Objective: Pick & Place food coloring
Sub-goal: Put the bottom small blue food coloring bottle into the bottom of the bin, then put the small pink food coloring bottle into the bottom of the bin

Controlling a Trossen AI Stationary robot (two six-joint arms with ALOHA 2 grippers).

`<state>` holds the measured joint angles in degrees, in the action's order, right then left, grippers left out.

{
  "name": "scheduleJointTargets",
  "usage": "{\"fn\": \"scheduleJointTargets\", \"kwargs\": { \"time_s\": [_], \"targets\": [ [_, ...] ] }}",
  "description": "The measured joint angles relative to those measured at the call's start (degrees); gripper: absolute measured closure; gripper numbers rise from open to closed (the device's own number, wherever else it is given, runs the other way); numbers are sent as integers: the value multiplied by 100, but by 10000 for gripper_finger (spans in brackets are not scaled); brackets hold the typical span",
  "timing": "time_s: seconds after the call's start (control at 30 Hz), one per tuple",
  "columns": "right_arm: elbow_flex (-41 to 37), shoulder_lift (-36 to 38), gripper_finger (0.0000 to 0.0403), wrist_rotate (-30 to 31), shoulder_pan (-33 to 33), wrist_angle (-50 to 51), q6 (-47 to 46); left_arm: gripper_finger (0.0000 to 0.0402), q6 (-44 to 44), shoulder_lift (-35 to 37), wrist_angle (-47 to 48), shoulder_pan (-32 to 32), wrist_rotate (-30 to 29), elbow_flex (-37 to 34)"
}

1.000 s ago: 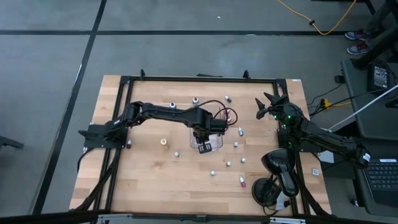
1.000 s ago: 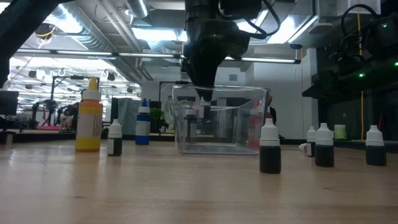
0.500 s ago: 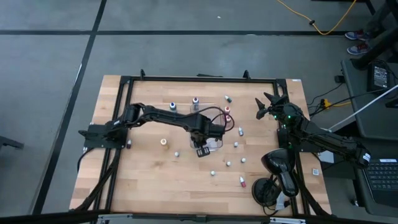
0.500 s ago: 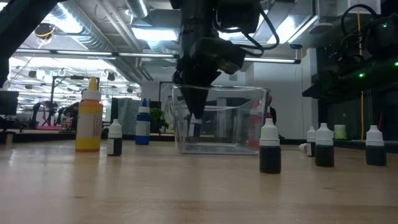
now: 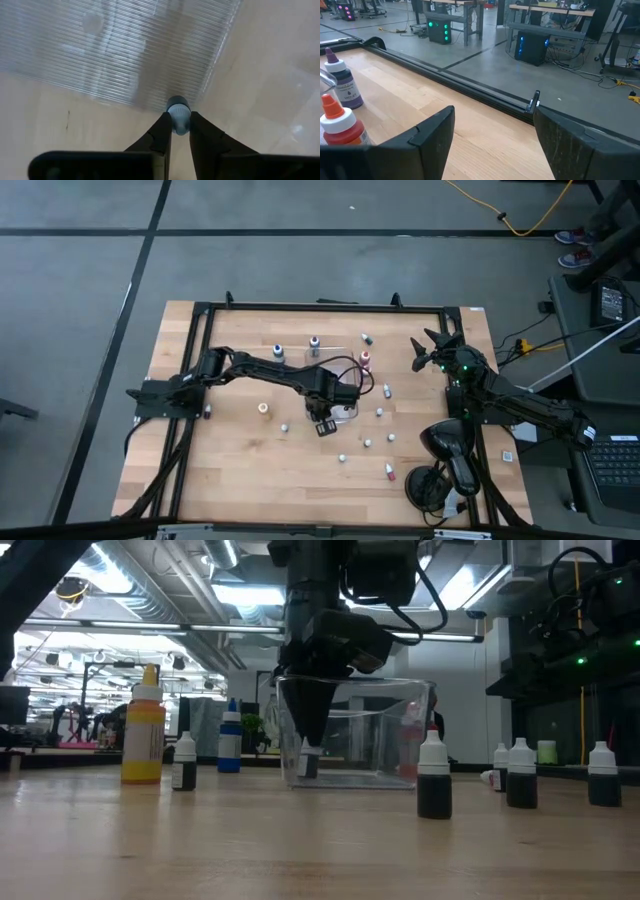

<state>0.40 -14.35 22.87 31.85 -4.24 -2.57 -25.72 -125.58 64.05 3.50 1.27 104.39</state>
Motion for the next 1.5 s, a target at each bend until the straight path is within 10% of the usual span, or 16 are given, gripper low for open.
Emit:
{"fn": "scheduleJointTargets", "kwargs": {
  "time_s": [0.83, 1.5],
  "targets": [
    [-1, 0, 130, 0, -1, 0, 0, 291, -59, 169, 96, -176, 640, 25],
    [-2, -2, 130, -2, -4, 1, 0, 201, -787, 1217, 607, -585, -88, 10]
  ]
}}
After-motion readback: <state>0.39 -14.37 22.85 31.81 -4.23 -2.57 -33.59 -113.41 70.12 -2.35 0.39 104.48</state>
